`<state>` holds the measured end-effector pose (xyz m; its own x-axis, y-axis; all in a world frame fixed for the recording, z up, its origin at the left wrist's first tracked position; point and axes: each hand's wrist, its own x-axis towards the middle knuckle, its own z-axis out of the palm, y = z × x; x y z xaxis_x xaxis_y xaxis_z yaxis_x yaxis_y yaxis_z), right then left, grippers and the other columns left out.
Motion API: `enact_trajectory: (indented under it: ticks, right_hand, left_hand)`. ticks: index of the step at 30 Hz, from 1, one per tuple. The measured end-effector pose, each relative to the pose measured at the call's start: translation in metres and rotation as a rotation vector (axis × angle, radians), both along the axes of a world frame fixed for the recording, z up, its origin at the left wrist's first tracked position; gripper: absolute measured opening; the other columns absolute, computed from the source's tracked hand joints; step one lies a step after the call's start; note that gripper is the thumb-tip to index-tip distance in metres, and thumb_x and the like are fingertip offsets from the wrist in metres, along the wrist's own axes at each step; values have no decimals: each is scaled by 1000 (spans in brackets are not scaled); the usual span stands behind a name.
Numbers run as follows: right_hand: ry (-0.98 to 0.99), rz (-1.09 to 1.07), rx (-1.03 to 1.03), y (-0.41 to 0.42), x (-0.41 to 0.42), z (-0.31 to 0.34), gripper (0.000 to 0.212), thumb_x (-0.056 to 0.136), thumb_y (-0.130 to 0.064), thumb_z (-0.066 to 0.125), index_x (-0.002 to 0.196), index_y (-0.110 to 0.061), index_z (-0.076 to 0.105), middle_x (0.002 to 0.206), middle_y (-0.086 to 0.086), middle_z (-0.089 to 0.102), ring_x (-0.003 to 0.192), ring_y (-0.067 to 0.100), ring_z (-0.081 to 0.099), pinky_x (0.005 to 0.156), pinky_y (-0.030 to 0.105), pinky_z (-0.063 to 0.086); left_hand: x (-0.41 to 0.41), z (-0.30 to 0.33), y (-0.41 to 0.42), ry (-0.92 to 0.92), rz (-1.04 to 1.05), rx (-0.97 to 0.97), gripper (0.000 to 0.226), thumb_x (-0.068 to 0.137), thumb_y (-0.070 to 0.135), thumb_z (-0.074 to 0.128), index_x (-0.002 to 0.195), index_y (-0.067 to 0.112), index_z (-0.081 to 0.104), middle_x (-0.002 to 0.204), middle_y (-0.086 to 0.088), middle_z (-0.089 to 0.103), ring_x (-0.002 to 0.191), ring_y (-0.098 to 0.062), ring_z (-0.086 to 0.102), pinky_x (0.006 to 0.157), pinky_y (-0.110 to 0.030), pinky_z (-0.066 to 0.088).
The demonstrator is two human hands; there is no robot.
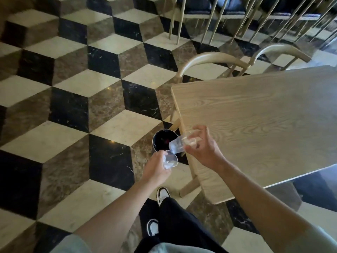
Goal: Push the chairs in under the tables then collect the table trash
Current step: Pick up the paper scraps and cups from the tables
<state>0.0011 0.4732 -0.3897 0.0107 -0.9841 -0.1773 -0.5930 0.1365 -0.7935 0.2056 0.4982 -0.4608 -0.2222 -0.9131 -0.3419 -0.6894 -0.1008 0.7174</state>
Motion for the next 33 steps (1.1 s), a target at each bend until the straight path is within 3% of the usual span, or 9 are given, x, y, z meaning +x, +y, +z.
enact_trajectory:
  ticks: [7,10,12,15,19,22,25,29,33]
  right_hand:
    - [166,311,170,-51,74,-32,21,89,-26,68,98,-6,65,116,3,52,97,19,58,83,33,50]
    - [98,382,313,-91,100,-44,38,85,-18,63,122,-26,62,144,-1,33,126,16,38,92,27,41]
    - [141,478,342,-111,117,-49,34,83,-22,60,104,-49,63,156,0,23,138,6,9,106,28,25]
    - [198,475,284,-144,130,-59,17,81,-19,56,87,-35,58,156,10,31,136,0,-3,120,39,7]
    - [259,374,396,-168,133,-65,27,78,-21,56,57,-37,49,142,13,51,152,29,1,121,53,13]
    - [244,284,499,-175,124,-63,34,70,-26,51,81,-53,68,151,12,43,152,34,1,120,57,13]
    - [281,208,545,-176,118,-58,63,71,-22,50,134,-24,56,165,0,18,153,34,0,119,60,14]
    - [340,93,612,-182,120,-41,69,75,-18,46,144,-19,41,167,-6,-4,152,38,-2,118,60,14]
    - [350,-11,622,-181,142,-36,60,82,-16,60,140,-18,46,167,1,4,153,35,-2,118,57,21]
  left_hand:
    - [41,5,-72,-49,-124,-94,33,81,2,69,112,14,66,103,-4,71,92,-21,67,82,-41,58]
    - [58,4,-112,-70,-177,-123,34,84,11,77,115,16,65,110,-3,67,102,-20,63,91,-36,54]
    - [68,1,-140,-125,-207,-108,28,86,21,77,111,17,64,107,0,67,99,-18,62,91,-35,54]
    - [74,2,-181,-136,-239,-98,25,87,33,74,105,23,60,100,9,64,95,-13,61,89,-32,54]
    - [69,3,-215,-128,-302,-96,36,86,33,76,116,21,61,111,4,66,104,-15,60,93,-32,53]
    - [59,9,-233,-74,-417,-84,33,88,30,75,117,20,62,112,3,68,105,-15,60,95,-31,51]
    - [52,13,-243,33,-457,-94,23,83,19,74,104,20,66,98,1,68,93,-20,62,84,-38,53]
    - [47,19,-265,159,-514,-27,21,77,15,74,96,22,69,91,7,64,88,-17,62,76,-34,49]
    - [61,23,-286,187,-674,45,27,80,17,79,105,15,71,97,3,65,95,-17,59,80,-32,45]
